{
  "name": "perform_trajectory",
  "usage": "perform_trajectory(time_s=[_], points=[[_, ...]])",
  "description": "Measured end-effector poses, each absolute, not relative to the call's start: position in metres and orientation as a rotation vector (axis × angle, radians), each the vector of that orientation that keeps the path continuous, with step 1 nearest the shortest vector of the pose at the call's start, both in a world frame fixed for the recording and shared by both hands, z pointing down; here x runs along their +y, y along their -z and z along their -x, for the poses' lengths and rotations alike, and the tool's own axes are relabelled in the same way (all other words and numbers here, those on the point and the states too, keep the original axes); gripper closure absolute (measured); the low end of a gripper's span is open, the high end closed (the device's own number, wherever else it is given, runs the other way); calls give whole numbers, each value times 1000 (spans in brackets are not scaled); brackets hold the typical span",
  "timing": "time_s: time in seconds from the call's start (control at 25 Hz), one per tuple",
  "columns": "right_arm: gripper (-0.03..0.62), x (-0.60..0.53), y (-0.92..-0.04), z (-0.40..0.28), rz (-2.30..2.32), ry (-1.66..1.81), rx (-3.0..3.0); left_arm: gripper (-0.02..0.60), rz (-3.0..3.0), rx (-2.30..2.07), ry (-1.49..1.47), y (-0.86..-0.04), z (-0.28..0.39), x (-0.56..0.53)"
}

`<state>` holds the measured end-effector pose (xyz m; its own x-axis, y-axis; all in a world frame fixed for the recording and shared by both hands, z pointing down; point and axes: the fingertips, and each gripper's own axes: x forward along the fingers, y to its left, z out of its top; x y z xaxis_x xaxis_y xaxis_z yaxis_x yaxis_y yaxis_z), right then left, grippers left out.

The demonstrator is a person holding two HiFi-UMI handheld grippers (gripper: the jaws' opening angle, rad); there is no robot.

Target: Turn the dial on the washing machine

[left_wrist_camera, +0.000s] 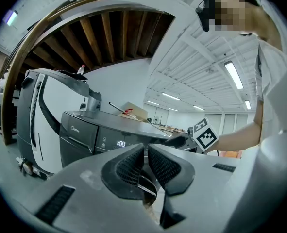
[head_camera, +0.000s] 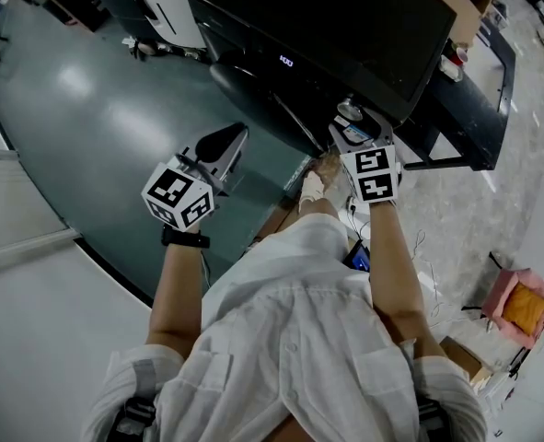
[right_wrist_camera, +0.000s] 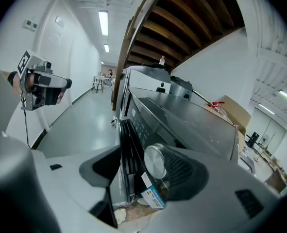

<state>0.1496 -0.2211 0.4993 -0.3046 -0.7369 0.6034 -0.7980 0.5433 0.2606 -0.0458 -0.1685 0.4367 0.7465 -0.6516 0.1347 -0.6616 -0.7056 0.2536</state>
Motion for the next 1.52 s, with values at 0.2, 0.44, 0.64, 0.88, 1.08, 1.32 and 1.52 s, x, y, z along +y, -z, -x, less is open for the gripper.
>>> perform_trajectory(time_s=[0.2,0.44,0.64,0.88,1.08,1.32,1.52], points=[[313,-233,-497,-142,-1207,-88,-2098,552,-2647,-1049,-46,-438,53,-169],[321,-237,-504,-135,-1162,-67,-2086,552,-2641,-1057,-47,-438,56,-168],[332,-235,-503,-138,-1184,-37,-2075,552,-2639,-1052,-54,-440,56,-168],[322,-227,-506,-151,-1224,-70,-2063,552,-2647,-1031,-58,-441,50,-168],[319,-224,-508,-154,-1244,-77,-2061,552,-2653,-1017,-65,-443,47,-168],[304,-216,-517,-161,-1280,-143,-2058,552,-2653,-1008,-68,-445,46,-168],[304,-216,-515,-159,-1281,-143,-2062,552,-2655,-999,-70,-445,43,-167]])
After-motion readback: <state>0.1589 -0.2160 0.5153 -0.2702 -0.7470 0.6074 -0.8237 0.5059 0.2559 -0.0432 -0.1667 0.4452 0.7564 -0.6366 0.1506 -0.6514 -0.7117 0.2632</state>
